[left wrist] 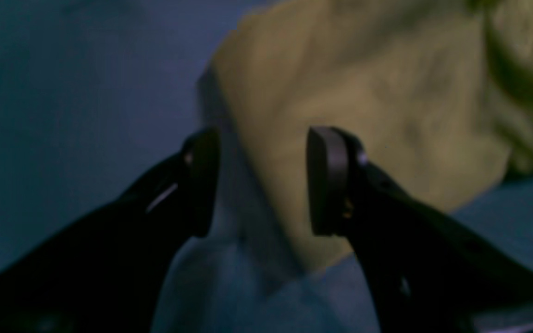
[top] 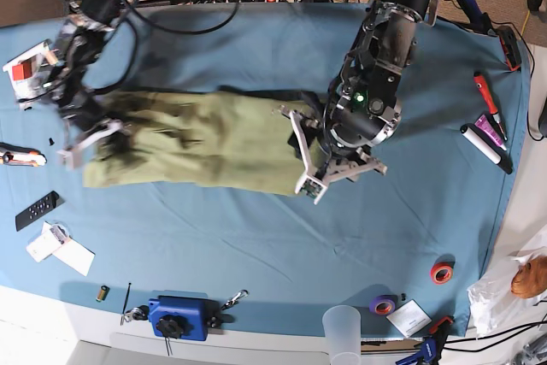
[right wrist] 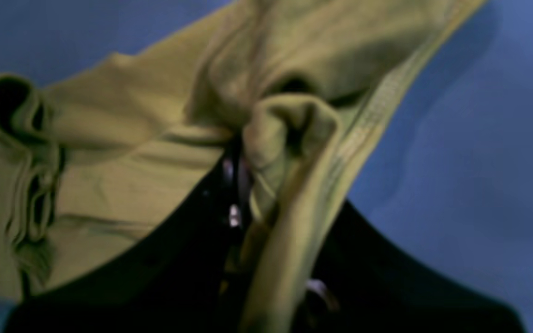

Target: Layout the t-shirt on the table in an organized manner, then fold the t-shirt properly

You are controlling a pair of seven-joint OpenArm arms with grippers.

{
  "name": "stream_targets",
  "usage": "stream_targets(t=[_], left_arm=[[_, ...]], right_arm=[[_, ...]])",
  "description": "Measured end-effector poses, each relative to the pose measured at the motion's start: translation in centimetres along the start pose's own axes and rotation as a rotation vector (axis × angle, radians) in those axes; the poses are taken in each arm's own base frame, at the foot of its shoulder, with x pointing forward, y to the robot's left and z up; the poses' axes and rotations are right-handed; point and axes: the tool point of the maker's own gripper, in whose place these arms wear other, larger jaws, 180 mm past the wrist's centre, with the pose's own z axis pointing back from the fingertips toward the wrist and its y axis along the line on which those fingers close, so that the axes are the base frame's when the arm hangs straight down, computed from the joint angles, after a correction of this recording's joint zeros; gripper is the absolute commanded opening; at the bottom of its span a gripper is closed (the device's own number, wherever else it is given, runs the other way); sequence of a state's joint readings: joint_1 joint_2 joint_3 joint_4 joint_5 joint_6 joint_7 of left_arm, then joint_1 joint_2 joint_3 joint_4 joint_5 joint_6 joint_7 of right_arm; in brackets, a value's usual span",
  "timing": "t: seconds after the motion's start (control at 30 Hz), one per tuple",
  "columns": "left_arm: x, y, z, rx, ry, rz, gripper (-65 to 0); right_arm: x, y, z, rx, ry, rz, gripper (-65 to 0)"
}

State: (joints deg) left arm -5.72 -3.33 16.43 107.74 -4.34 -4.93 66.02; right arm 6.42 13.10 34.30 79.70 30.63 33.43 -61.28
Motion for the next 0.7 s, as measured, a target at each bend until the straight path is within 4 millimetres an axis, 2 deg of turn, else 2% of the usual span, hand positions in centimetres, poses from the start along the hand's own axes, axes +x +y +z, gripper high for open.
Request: stream_targets(t=[0.13,0.27,0.37,0.5,0.6,0.7], left_arm=[[-0.5,-0.7,0.0,-0.028,0.008,0.014,-36.1],[-0.8,-0.7,0.0,-0.028,0.017,0.015,-36.1],[-0.7,-0.8,0.0,-0.033,0.016,0.017,-36.1],[-0.9,-0.8,0.2,-0.034,0.026,0.016,-36.1],[-0.6,-0.3,0.7,-0.028,0.009,0.039,-36.7],[-0.9,1.9,1.3,0.014,-0.003,0.108,-36.7]], right_arm=[[3.2,-3.3,1.6,-0.115,-0.015,0.072,-65.0],[3.5,-3.9,2.6,-0.181,0.026,0.138,-65.0],[4.2,-2.4,3.1,-0.209,0.062,0.236,-65.0],[5.8,1.4,2.6,-0.234,0.044,0.389,-65.0],[5.2,3.8,2.0,-0.271,0.065,0.485,-65.0],[4.2,6.3,1.1,-0.275,0.089,0.568,-65.0]])
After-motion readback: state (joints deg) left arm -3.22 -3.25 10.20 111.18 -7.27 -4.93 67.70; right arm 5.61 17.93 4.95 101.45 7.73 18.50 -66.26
